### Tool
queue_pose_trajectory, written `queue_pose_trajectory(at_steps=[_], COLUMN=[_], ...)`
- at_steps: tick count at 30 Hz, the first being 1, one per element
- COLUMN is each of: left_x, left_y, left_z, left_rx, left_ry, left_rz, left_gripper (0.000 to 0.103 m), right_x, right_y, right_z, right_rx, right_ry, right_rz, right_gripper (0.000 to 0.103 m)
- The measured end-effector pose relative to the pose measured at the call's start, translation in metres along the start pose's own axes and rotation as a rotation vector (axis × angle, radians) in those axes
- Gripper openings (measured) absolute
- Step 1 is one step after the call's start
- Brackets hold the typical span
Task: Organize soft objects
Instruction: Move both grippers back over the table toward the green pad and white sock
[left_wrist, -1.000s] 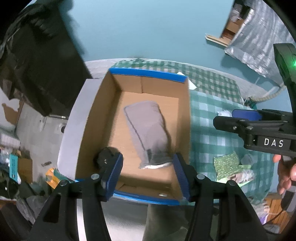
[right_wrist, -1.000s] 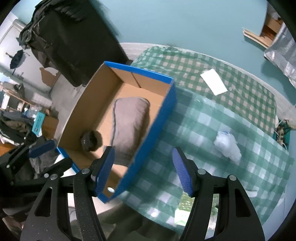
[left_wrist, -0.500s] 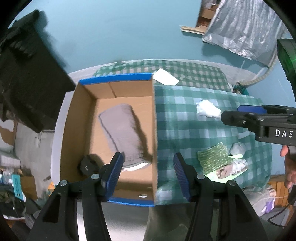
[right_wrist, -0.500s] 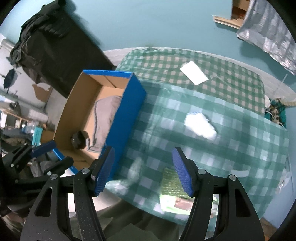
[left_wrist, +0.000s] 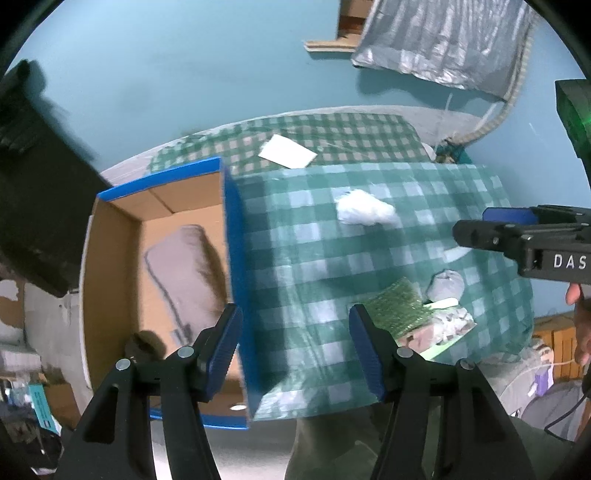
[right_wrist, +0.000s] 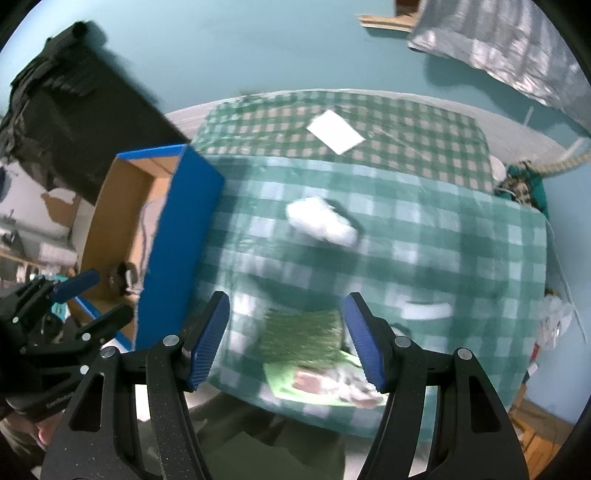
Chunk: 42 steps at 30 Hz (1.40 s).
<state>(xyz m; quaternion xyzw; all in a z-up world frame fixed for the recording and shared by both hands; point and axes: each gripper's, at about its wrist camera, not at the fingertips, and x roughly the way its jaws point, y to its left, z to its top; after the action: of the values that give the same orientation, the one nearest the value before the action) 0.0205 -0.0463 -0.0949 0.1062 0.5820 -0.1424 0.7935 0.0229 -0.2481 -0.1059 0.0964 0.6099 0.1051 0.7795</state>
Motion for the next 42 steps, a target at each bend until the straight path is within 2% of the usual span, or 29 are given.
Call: queue_pose_trajectory(at_steps=[7, 18, 21, 35, 42], left_x=[0.028, 0.077, 0.089, 0.147, 0.167], left_y=[-0.03, -0.059, -0.063, -0.073, -0.088], left_z=[-0.004, -0.014, -0.014, -0.013, -0.02], left_rx=[0.061, 0.117, 0.12, 0.073, 0.115], left_ry=[0.055, 0.159, 0.179, 0.272, 0.31], left_rz=[-0.007, -0.025, -0.046, -0.11, -0.094], left_gripper=[0.062, 0.063, 0.068, 0.068, 0.068], right_x=[0.002, 0.03, 0.041, 0.087, 0.1], right_y=[-0.037, -0.077, -0.083, -0.095, -0.101], right_z=[-0.018, -0.045, -0.05, -0.065, -0.067], right_rx=[0.063, 0.114, 0.116, 0.104, 0.103], right_ry=[0.023, 0.074, 0.089, 0.152, 0.163], right_rz=[-0.033, -0.061, -0.065, -0.082, -0.09], right_gripper=[0.066, 0.066, 0.066, 0.066, 0.066])
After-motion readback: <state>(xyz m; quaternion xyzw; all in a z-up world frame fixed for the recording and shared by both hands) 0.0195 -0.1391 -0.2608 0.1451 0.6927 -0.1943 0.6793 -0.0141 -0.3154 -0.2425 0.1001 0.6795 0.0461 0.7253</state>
